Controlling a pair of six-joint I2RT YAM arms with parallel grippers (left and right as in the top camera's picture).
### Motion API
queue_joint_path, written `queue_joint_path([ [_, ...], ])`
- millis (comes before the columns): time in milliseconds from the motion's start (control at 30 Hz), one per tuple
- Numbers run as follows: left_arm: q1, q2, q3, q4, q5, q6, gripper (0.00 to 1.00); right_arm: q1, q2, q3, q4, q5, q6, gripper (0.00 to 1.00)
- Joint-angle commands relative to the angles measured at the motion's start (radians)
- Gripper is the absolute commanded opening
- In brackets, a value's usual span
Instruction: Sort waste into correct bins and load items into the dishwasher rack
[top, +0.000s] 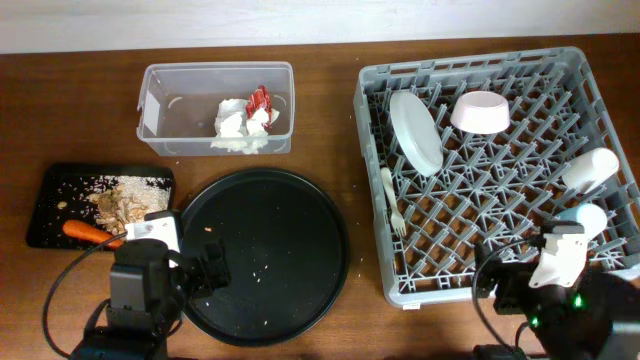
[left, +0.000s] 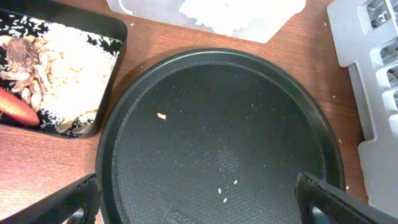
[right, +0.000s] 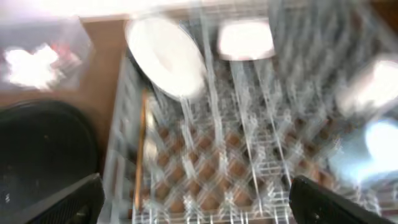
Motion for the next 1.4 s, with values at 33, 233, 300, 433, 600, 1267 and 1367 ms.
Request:
queue_joint_path([
  [33, 0.004, -0.003, -0.007, -0.002, -0.014, -0.009, 0.99, 0.100, -0.235, -0.217, 0.244, 0.027, 0.003, 0.98],
  [233, 0.004, -0.003, -0.007, -0.002, -0.014, -0.010, 0.99, 0.098, -0.422, -0.645, 0.734, 0.028, -0.001, 0.99],
  [300, 0.004, -0.003, -0.007, -0.002, -0.014, -0.010, 1.00, 0.098, -0.422, -0.753, 0.913, 0.032, -0.053, 0.98],
  [433, 0.004, -0.003, -0.007, -0.002, -0.014, -0.009, 0.99, 0.098, -0.422, -0.895, 1.122, 0.065, -0.053, 0.98],
  [600, 0.004, -0.003, -0.007, -0.002, -0.014, -0.009, 0.99, 0.099, -0.422, -0.921, 0.966, 0.061, -0.052, 0.98],
  [1267, 0.004, -0.137, -0.074, 0.023, -0.068, -0.008, 0.99, 0.098, -0.422, -0.921, 0.966, 0.061, -0.052, 0.98],
  [1367, 0.014, -0.313, -0.316, 0.294, -0.051, 0.021, 0.99, 0.099, -0.422, -0.921, 0.966, 0.061, -0.052, 0.98],
])
